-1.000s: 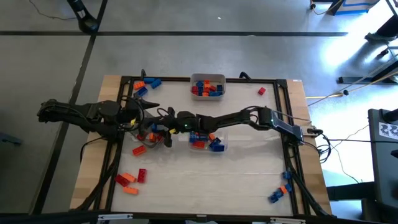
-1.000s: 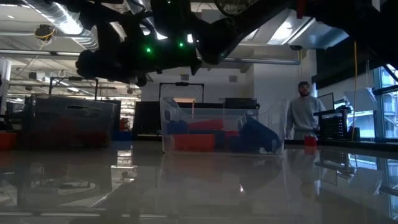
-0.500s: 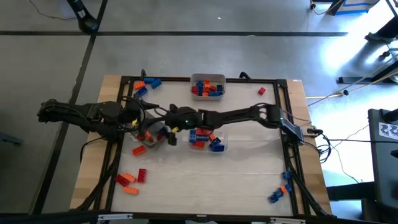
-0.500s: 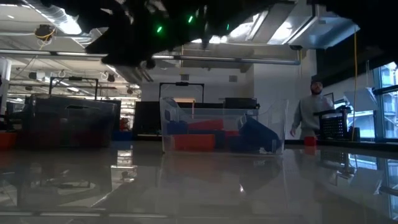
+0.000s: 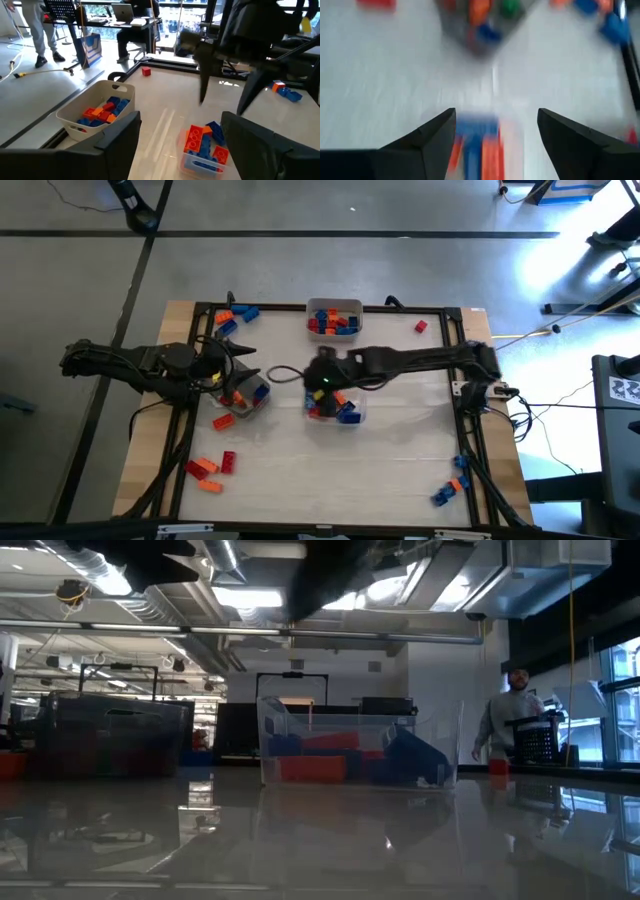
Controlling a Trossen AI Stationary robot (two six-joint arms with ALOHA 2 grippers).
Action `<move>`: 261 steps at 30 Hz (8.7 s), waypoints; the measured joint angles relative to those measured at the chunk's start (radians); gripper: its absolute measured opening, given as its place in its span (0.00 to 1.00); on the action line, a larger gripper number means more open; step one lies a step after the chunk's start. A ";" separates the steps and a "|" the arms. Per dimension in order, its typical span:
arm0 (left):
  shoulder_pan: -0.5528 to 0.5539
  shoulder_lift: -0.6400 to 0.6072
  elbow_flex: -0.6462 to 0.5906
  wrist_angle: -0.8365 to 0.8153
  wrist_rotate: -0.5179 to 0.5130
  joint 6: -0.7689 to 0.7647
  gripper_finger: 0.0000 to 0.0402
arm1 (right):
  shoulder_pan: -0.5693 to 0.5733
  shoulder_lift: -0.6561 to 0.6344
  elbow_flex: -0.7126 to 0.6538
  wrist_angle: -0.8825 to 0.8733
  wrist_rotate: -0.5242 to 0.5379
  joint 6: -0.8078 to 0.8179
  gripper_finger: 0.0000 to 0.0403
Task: Sort blocks by size
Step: Put the small blue game piece into the gray bin
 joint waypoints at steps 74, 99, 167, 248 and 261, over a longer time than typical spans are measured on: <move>0.000 0.000 0.000 0.021 0.000 0.086 0.66 | 1.056 -0.172 -0.722 -0.148 -0.306 1.188 0.68; 0.000 0.000 0.000 0.013 0.000 0.092 0.66 | 1.040 -0.106 -0.720 -0.152 -0.262 1.163 0.47; 0.000 0.000 0.000 0.007 0.000 0.038 0.66 | -0.157 -0.107 -0.141 -0.270 0.243 -0.020 0.35; -0.003 0.393 -0.026 0.348 0.002 -0.020 0.66 | 0.603 -0.615 -0.808 -0.309 -0.114 1.415 0.69; -0.003 0.392 -0.026 0.353 0.002 -0.008 0.66 | 0.811 -0.609 -0.987 -0.130 -0.228 1.814 0.69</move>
